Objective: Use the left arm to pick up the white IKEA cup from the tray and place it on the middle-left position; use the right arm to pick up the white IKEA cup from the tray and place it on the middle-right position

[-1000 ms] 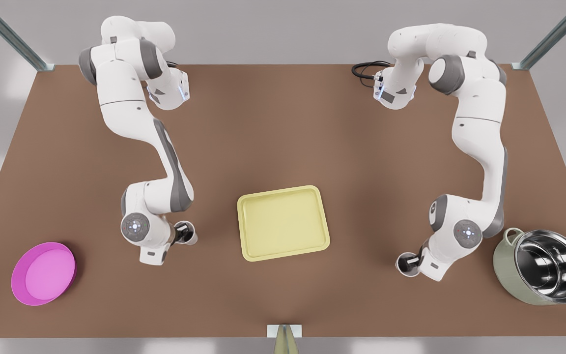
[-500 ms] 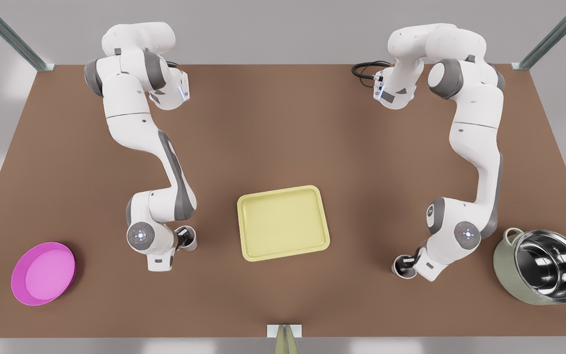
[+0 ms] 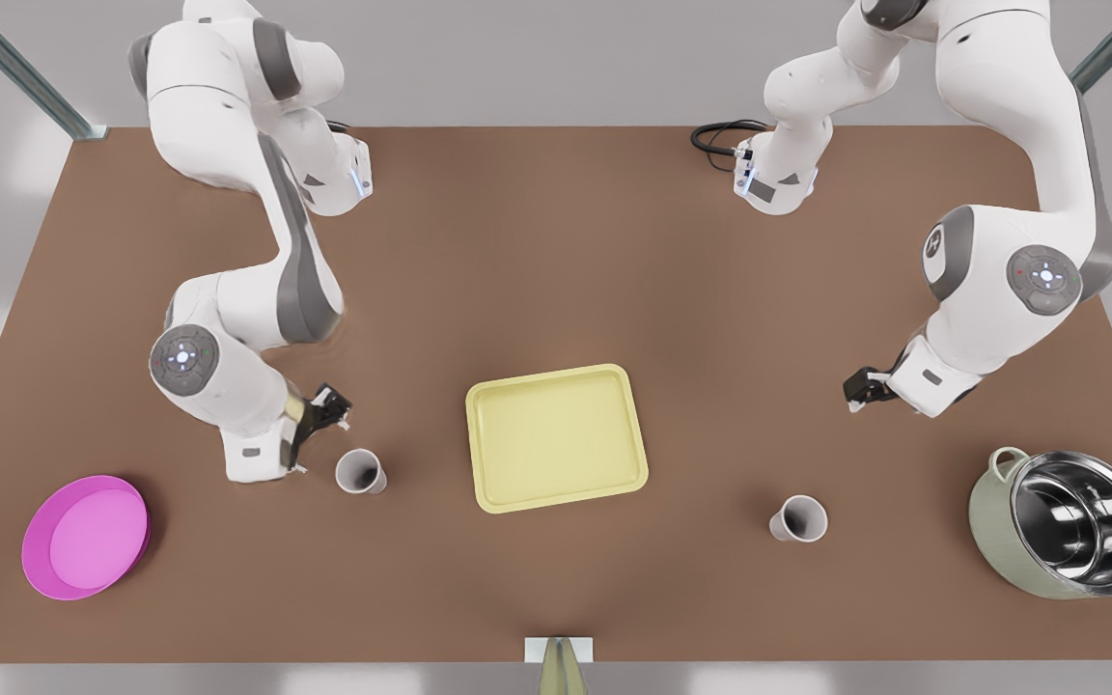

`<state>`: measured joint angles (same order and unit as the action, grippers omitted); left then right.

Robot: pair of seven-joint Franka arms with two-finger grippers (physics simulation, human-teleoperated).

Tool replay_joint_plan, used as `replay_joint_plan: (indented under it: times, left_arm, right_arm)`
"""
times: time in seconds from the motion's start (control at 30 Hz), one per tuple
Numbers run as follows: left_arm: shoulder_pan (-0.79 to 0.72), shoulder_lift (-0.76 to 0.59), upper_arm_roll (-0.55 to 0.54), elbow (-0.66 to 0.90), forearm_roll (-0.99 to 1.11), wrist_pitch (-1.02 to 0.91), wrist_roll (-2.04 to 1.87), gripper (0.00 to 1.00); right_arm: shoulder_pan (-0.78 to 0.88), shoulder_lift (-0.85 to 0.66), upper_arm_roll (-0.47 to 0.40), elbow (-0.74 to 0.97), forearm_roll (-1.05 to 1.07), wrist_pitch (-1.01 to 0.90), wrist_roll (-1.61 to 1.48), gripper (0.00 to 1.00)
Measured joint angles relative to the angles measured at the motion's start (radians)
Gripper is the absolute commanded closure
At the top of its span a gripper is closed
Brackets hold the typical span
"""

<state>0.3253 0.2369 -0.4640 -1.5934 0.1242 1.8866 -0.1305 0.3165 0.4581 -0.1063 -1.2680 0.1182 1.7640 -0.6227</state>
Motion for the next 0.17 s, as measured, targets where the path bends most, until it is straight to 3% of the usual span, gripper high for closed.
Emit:
replay_joint_plan:
  times: [0.17]
  left_arm:
    - [0.000,0.000,0.000,0.001,-0.006,-0.008,0.025,0.00]
  right_arm:
    - [-0.009,-0.059,-0.089,0.021,-0.002,-0.158,0.174,0.00]
